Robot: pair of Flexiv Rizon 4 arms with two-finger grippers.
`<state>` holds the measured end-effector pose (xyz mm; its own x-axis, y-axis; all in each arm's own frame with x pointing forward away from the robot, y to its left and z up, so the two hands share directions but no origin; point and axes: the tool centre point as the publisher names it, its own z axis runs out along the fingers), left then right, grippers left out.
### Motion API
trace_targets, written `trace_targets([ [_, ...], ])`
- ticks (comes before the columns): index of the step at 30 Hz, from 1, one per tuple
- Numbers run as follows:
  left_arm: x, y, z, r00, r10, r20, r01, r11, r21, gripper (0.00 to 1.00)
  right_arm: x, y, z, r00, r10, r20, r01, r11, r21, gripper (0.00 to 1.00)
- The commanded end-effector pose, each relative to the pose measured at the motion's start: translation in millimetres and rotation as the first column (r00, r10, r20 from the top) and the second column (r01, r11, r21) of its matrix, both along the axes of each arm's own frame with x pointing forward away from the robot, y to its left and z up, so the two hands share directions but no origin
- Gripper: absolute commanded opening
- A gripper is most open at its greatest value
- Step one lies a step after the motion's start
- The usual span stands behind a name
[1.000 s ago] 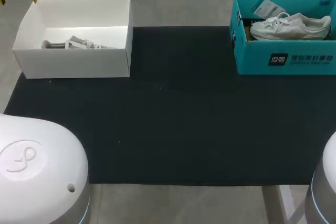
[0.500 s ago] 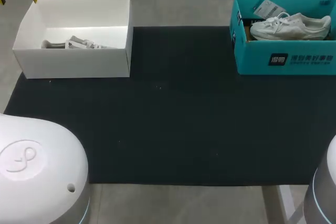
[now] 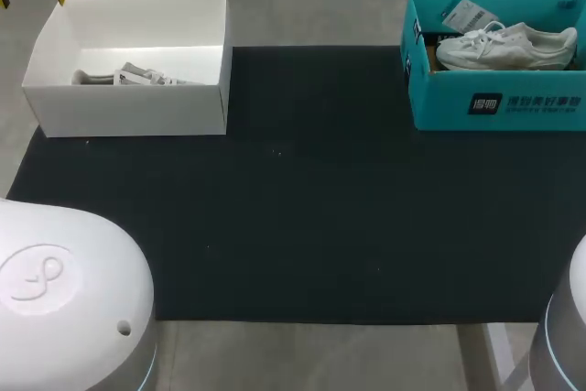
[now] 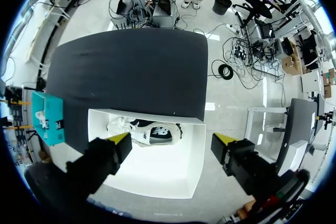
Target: Take the shoe out of the shoebox, open the shoe tongue, remove and reinsert the insole, then place the shoe into the shoebox
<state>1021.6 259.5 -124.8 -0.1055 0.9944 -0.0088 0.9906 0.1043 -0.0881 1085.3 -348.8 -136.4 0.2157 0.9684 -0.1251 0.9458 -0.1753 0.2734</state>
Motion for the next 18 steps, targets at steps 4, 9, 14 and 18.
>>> trace_targets([
  [4,-0.1,0.5,0.3,1.000,-0.001,0.001,0.001,1.000,0.002,1.00,-0.3,0.3,0.0,1.000,-0.001,0.001,0.001,1.000,0.000,1.00],
  [9,-0.1,0.5,0.3,1.000,-0.001,0.001,0.001,1.000,0.002,1.00,11.9,10.9,-9.1,0.997,0.002,0.071,-0.005,1.000,0.030,1.00],
  [14,-0.1,0.5,0.3,1.000,-0.001,0.001,0.001,1.000,0.002,1.00,25.0,18.9,-25.2,0.992,-0.015,0.122,0.011,0.999,0.032,1.00],
  [18,-0.1,0.5,0.3,1.000,-0.001,0.001,0.001,1.000,0.002,1.00,32.2,22.9,-41.1,0.992,-0.053,0.111,0.044,0.996,0.080,1.00],
])
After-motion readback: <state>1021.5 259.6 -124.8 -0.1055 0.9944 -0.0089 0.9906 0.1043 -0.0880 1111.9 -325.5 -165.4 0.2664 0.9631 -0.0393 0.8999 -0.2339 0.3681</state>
